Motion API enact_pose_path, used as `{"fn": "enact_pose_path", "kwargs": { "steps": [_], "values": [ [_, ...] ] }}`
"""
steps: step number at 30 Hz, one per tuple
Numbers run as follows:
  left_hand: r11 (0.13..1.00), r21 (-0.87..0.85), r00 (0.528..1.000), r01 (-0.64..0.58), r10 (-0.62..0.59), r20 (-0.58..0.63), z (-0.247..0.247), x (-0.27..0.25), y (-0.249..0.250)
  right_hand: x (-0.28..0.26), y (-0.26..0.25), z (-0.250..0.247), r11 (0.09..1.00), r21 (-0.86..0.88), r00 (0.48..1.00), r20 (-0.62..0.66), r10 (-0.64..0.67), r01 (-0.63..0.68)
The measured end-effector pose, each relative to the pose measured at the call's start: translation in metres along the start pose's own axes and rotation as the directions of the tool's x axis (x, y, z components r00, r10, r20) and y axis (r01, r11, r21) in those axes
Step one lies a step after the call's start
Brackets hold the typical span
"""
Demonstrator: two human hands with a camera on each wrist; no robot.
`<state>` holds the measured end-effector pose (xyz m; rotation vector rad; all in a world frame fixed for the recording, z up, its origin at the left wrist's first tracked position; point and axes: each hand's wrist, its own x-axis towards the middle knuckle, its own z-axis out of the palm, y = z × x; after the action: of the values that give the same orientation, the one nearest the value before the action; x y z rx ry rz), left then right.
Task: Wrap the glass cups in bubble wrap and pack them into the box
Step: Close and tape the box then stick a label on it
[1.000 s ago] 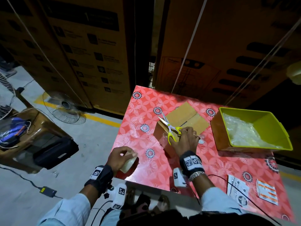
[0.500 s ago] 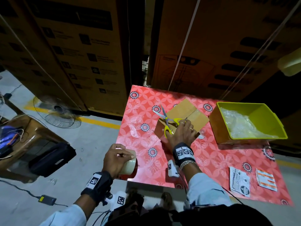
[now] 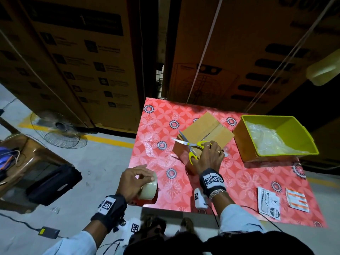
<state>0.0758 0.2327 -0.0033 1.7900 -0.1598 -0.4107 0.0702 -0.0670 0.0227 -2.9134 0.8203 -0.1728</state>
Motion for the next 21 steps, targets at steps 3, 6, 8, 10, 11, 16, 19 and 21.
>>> {"fn": "enact_pose_path", "kwargs": {
  "steps": [3,6,8,10,11,16,19,21],
  "values": [
    [1.0,0.02,1.0,-0.02,0.02,0.001,0.004,0.002,0.003,-0.001,-0.003,-0.001,0.994,0.105,0.999,0.023,0.032,-0.034],
    [0.991,0.101,0.996,-0.086,0.089,-0.024,0.003,0.005,0.002,-0.011,0.008,-0.01,0.919,0.393,1.0,0.0,0.014,-0.013],
    [0.989,0.115,0.994,-0.092,0.098,-0.041,-0.002,0.006,0.002,-0.023,0.021,-0.019,0.865,0.496,0.997,-0.049,-0.058,0.075],
    [0.99,0.12,0.995,-0.072,0.079,-0.057,-0.008,0.004,0.002,-0.04,0.028,-0.029,0.84,0.527,0.991,-0.04,-0.131,0.132],
    [0.992,0.116,0.996,-0.05,0.058,-0.07,-0.012,0.004,0.001,-0.051,0.028,-0.034,0.84,0.523,0.987,-0.015,-0.159,0.143],
    [0.999,-0.028,0.997,0.032,-0.034,-0.076,-0.032,-0.002,-0.004,-0.084,-0.001,-0.024,0.902,0.421,0.937,0.343,-0.063,-0.093],
    [0.998,-0.033,0.998,0.046,-0.048,-0.049,-0.037,-0.005,-0.011,-0.094,-0.027,0.002,0.945,0.295,0.886,0.464,-0.013,-0.14],
    [0.998,-0.018,0.997,0.064,-0.064,-0.03,-0.038,-0.005,-0.015,-0.1,-0.046,0.02,0.964,0.241,0.862,0.507,-0.025,-0.114]
  ]
}}
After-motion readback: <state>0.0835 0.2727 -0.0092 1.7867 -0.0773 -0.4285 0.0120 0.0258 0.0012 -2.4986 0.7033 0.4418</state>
